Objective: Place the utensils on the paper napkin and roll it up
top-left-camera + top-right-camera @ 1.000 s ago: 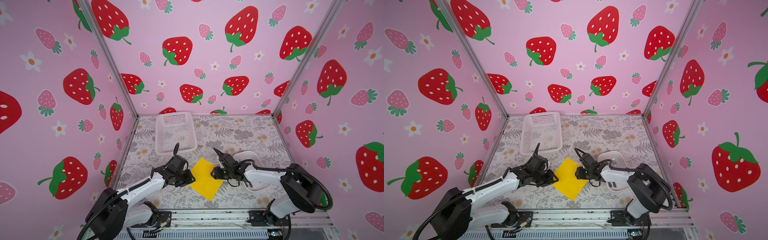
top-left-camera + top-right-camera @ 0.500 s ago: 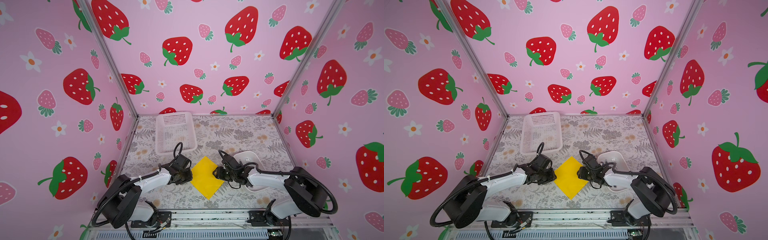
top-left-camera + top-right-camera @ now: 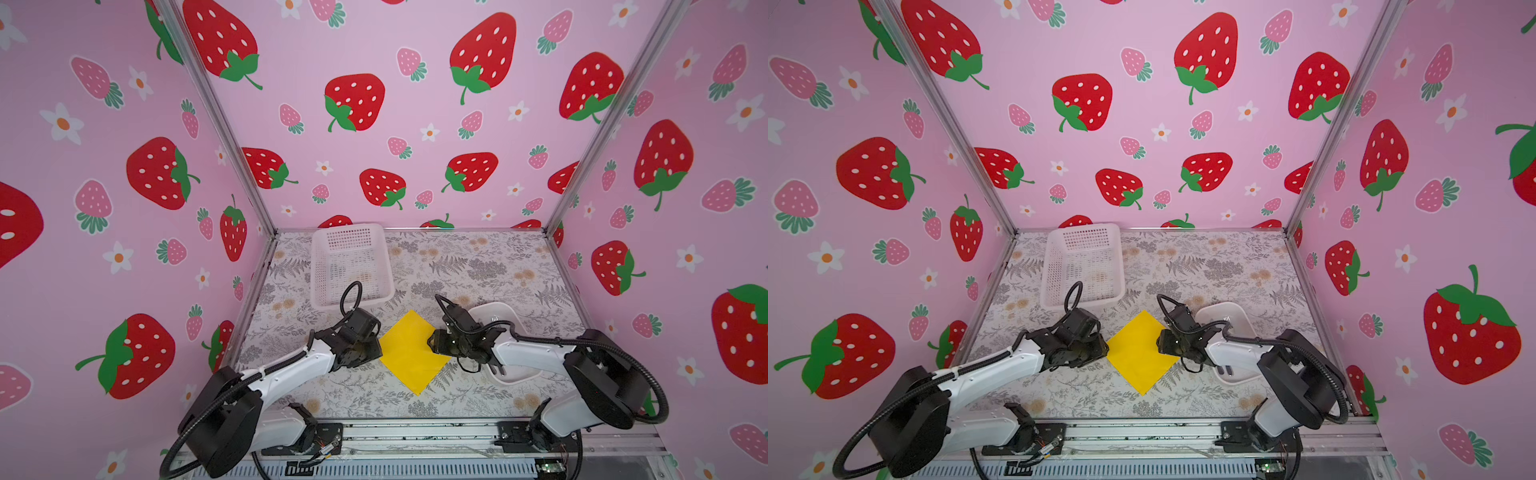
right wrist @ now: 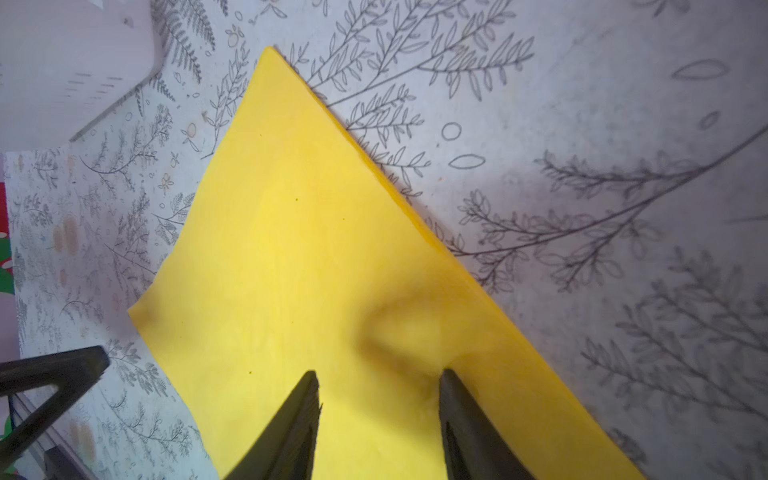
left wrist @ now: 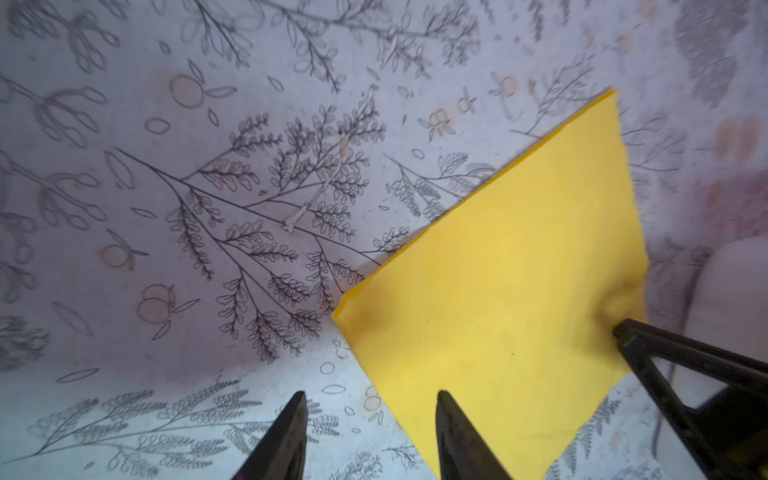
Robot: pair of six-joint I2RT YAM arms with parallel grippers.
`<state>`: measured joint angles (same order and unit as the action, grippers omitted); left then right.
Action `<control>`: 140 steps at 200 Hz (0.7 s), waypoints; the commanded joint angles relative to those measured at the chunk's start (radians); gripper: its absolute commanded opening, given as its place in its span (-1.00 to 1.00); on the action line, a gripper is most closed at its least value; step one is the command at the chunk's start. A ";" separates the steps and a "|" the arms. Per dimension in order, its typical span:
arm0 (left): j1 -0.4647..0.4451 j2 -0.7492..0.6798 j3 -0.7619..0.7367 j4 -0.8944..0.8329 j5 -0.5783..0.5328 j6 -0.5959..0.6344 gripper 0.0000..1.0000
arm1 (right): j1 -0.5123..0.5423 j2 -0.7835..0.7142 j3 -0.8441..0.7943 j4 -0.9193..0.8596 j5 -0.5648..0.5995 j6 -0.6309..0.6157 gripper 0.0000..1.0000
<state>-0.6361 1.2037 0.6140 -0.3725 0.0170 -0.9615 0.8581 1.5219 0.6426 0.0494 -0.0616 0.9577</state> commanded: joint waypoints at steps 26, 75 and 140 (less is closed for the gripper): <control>-0.005 -0.174 0.043 -0.125 -0.034 -0.025 0.07 | -0.042 0.060 0.001 -0.023 -0.030 0.021 -0.04; -0.004 -0.266 0.081 -0.200 -0.022 0.051 0.14 | -0.046 0.097 0.041 -0.005 -0.125 -0.018 -0.04; 0.018 -0.343 0.083 -0.254 0.022 0.195 0.37 | -0.033 -0.131 0.048 -0.009 -0.046 0.001 0.02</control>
<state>-0.6308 0.8856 0.6582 -0.5632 0.0216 -0.8509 0.8181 1.5097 0.6907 0.0505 -0.1581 0.9455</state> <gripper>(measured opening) 0.668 0.502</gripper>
